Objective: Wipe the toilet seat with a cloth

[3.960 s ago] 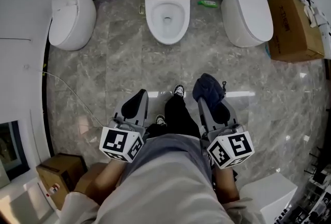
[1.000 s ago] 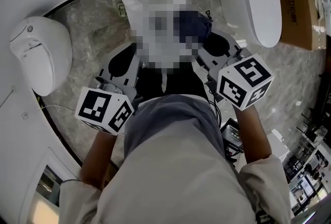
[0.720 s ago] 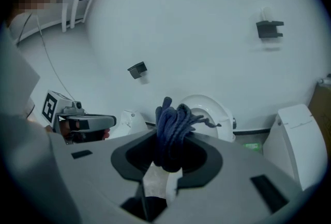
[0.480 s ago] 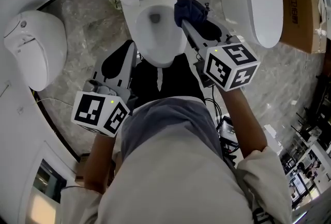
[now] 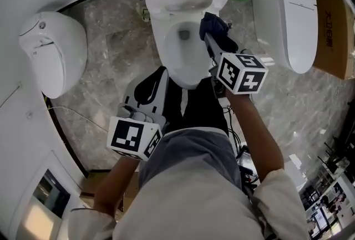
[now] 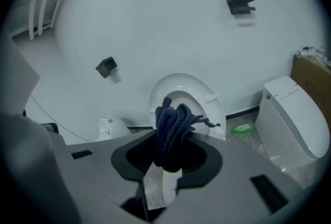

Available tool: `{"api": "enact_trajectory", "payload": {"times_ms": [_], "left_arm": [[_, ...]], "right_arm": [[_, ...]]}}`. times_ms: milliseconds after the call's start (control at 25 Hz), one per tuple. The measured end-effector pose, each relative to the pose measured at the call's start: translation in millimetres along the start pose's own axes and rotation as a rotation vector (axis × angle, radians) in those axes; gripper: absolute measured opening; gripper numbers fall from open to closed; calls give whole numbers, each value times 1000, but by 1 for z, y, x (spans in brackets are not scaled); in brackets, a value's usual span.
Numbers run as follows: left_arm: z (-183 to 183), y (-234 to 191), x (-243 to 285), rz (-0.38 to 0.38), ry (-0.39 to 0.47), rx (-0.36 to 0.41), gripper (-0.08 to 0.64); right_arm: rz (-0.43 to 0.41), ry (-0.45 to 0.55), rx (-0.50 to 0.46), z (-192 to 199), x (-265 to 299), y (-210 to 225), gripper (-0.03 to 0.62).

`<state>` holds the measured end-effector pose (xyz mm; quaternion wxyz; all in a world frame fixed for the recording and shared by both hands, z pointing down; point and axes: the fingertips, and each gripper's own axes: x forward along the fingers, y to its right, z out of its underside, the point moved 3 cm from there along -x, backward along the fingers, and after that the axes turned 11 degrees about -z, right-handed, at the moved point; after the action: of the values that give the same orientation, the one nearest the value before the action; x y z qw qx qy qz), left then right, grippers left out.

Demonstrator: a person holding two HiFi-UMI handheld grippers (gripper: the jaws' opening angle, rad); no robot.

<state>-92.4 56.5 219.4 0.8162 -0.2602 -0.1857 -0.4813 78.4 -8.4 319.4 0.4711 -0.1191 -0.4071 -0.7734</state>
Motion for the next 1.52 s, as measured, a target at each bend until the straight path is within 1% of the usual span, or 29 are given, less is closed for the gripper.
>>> {"api": "enact_trajectory", "payload": {"times_ms": [80,160,280,400,520,720,800,880,960,1080,1160,1280,1520], "left_arm": [[5,3,-1,2,-8,-5,8],[10,5,-2,-1,-5,5,8],[18,8,-6,1,-17,11,8],[26,8,-11,7,-37,1,8],[32,8,-12,10,-42,12,8],[33,17,-17,33,-35,35,8],[34,18,-16,31,-50,26,8],[33,20,-15,41,-67,-28,8],[29,24,-15,69,-65,-86,8],[26,27,-15,68,-53,-100,8],[24,27,-14,60,-44,-124,8],[19,29,-13,69,-31,-178,8],[14,30,-12,65,-19,-206,8]], "right_arm": [[37,-17,8,4,9,10,101],[67,-6,23,1,18,20,101],[104,54,63,-11,26,37,101],[136,121,140,-25,32,55,101],[166,176,207,-37,41,74,101],[181,205,261,-45,56,99,101],[199,208,280,-49,61,109,101],[214,199,269,-54,66,117,101],[229,185,244,-59,72,125,101],[267,181,233,-68,78,134,101],[283,176,233,-73,82,135,101],[273,171,230,-78,87,131,101],[245,143,169,-85,98,119,101]]}}
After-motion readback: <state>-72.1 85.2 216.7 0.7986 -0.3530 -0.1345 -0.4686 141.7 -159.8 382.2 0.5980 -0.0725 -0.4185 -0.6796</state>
